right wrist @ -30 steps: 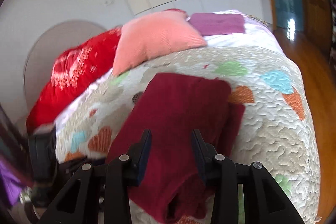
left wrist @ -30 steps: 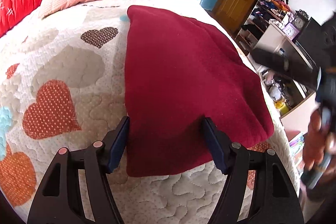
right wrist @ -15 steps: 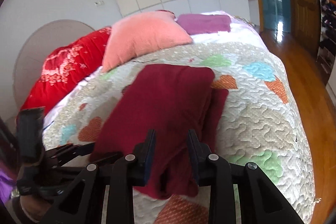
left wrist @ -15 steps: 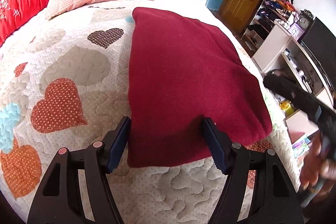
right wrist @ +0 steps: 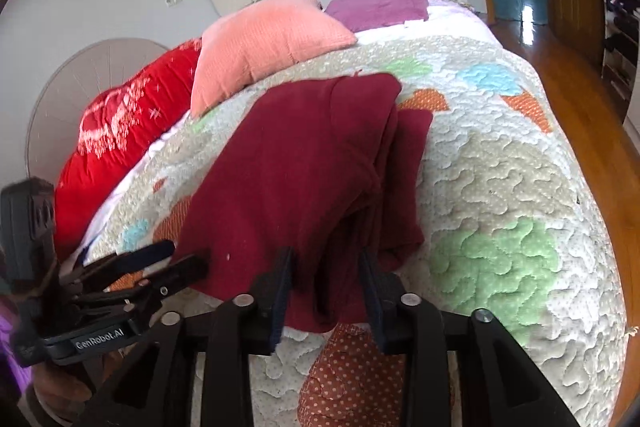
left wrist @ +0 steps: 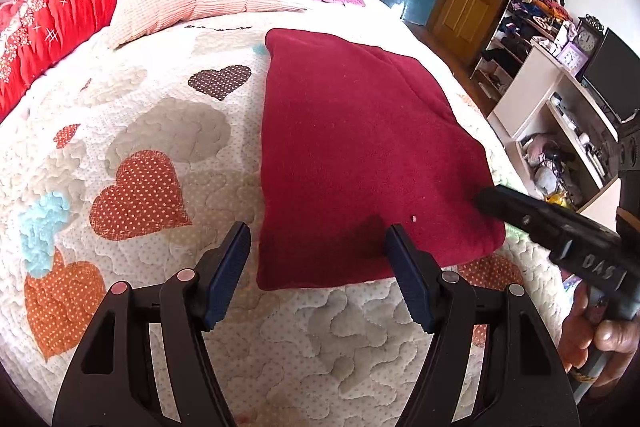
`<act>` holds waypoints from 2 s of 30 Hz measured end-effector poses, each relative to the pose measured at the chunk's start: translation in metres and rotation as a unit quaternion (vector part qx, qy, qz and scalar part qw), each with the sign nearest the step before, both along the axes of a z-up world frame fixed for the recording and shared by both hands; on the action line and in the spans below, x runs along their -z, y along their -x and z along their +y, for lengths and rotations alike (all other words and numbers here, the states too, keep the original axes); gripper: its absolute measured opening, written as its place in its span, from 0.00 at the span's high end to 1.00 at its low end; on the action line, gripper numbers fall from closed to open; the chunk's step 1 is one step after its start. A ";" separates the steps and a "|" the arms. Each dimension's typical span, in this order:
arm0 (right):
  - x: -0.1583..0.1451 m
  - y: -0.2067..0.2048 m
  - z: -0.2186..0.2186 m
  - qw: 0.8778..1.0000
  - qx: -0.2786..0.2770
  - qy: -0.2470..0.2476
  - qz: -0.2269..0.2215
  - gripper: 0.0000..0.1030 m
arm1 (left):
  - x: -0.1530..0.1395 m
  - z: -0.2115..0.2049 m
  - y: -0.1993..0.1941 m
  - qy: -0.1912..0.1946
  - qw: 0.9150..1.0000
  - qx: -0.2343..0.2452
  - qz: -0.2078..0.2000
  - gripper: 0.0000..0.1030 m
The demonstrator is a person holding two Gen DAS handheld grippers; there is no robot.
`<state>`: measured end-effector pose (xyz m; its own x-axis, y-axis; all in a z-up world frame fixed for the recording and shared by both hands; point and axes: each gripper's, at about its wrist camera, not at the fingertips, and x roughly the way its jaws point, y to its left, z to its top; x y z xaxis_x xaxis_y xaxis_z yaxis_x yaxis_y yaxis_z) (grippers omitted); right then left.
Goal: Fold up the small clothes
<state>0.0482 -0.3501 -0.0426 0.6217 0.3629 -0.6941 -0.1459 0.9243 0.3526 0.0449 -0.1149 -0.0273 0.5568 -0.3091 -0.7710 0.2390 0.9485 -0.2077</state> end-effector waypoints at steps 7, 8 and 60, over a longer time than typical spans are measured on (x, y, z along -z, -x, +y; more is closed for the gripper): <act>0.005 -0.033 -0.019 0.998 0.055 -0.044 0.009 0.36 | -0.001 0.012 -0.035 0.058 0.998 0.005 0.014 0.31; 0.008 -0.040 -0.019 0.997 0.055 -0.045 0.014 0.35 | 0.001 0.013 -0.042 0.067 0.998 0.007 0.022 0.30; 0.001 0.029 0.086 0.994 -0.069 0.088 -0.011 0.87 | 0.009 0.077 0.070 0.033 0.998 -0.047 0.016 0.30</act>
<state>0.0195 -0.2642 -0.0439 0.5911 0.3197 -0.7405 -0.2807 0.9422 0.1827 -0.0247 -0.0375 -0.0361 0.5607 -0.3076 -0.7688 0.1421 0.9504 -0.2766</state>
